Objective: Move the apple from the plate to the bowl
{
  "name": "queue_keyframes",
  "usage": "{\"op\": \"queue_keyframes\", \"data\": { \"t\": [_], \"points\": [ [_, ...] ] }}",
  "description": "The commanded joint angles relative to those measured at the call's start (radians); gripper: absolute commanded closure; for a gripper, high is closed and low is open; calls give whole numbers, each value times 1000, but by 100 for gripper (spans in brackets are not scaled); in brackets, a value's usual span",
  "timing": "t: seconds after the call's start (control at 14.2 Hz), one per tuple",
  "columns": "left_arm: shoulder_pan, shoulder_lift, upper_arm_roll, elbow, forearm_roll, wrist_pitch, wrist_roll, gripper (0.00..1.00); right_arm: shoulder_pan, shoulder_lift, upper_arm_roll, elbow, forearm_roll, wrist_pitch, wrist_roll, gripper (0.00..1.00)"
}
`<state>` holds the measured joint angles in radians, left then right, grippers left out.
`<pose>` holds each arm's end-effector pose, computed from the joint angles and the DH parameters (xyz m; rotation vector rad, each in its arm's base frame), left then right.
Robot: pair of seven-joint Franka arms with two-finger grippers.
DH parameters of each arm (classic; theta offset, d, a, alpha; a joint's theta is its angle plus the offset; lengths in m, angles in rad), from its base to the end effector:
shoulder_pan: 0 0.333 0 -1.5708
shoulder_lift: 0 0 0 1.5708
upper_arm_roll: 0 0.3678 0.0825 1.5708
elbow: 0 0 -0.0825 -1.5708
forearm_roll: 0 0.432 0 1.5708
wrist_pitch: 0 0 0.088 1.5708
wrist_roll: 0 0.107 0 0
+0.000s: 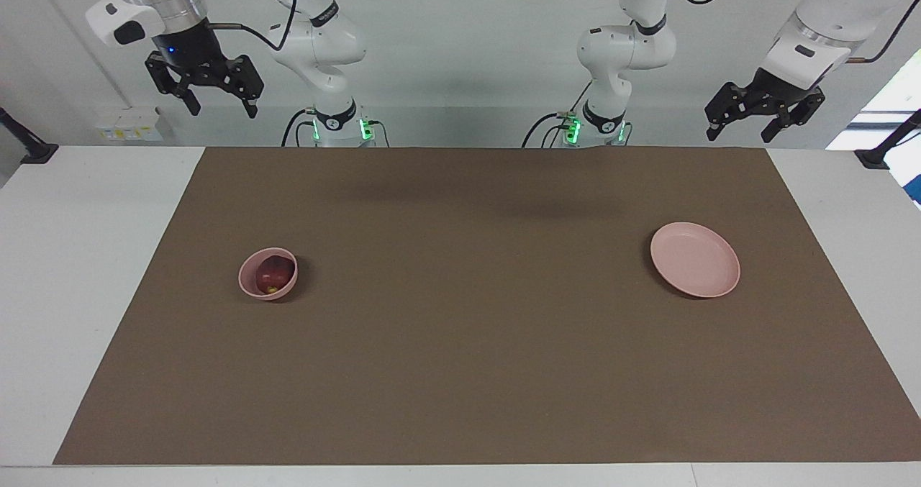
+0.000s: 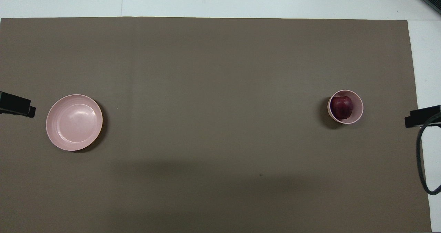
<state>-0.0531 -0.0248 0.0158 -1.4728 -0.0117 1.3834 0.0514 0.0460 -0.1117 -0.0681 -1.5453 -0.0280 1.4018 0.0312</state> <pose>0.5725 -0.0226 0.7251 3.1244 -0.1415 -0.1009 0.5420 -0.0182 0.7386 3.1197 -0.0890 -0.0499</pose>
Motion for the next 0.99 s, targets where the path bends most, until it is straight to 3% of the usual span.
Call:
{"op": "queue_keyframes", "data": {
  "t": [0.0,0.92],
  "points": [
    [2,-4,3,12,6,-14,4,0,-8,-34,8,-47,-24,36,-28,0],
    [41,-6,-22,5,6,-7,4,0,-3,-48,16,-75,-29,82,-59,0]
  ]
}}
